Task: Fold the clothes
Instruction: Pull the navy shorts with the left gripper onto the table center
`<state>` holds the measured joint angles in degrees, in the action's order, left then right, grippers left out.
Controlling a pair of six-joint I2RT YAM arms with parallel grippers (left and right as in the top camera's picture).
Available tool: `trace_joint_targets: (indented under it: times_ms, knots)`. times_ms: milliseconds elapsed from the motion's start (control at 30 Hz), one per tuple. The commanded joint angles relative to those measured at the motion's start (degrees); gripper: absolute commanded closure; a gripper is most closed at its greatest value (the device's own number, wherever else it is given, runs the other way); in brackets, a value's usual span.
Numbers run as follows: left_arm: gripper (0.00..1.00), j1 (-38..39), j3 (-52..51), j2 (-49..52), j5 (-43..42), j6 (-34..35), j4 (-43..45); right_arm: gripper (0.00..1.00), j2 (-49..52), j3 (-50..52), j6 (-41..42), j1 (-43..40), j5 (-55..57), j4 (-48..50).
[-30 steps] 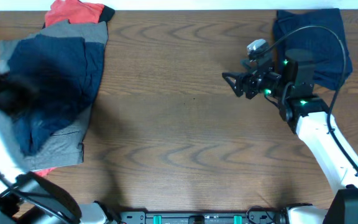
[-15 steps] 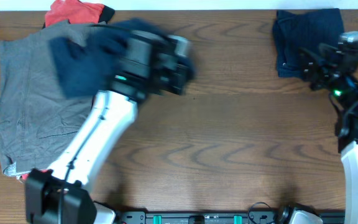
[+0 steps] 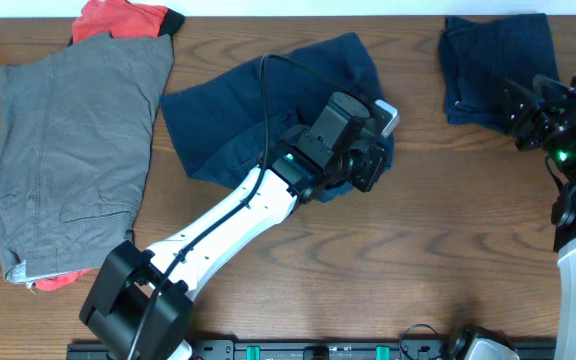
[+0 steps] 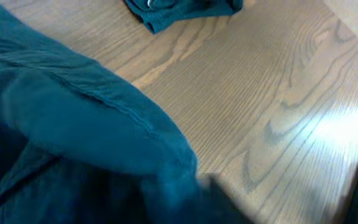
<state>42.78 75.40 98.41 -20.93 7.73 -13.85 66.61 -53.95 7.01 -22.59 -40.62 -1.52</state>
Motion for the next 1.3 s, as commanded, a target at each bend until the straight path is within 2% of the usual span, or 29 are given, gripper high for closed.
trace_joint_targets:
  times_ms: [0, 200, 367, 467, 567, 733, 800, 1067, 1267]
  knots:
    - [0.01, 0.04, 0.61, -0.35, 1.29, 0.09, 0.11, 0.39, -0.33, -1.18, 0.7, -1.75, -0.81, 0.07]
    - [0.02, -0.52, 0.61, -6.95, 1.44, -1.57, 1.16, 0.39, -0.33, -1.18, 0.7, -1.88, -0.79, -0.02]
    - [0.02, -3.52, 0.61, -14.27, 11.1, -2.38, -1.95, 0.38, -0.31, -1.18, 0.94, -1.6, -1.49, -0.87]
    - [0.02, -7.63, 0.61, -14.58, 13.27, -4.22, -5.4, 0.38, -0.22, -1.16, 0.87, -0.81, -1.64, -3.13]
    - [0.02, -11.98, 0.61, -11.54, 13.25, -4.28, -7.74, 0.38, 0.13, -1.16, 0.63, 0.35, -1.62, -5.49]
    - [0.02, -16.63, 0.61, -2.54, 13.27, -6.78, -6.34, 0.39, 1.07, -1.16, 0.63, 2.12, -1.62, -7.34]
    - [0.02, -16.79, 0.61, 0.92, 13.73, -8.39, -5.31, 0.38, 1.4, -1.16, 0.61, 2.6, -1.62, -8.04]
    - [0.02, -15.63, 0.61, 12.46, 14.45, -7.91, -1.27, 0.37, 2.29, -1.11, -1.18, 4.11, -1.4, -10.36]
    - [0.02, -13.66, 0.61, 16.39, 14.64, -7.93, -0.17, 0.37, 3.13, -1.11, -1.95, 5.01, -0.96, -11.15]
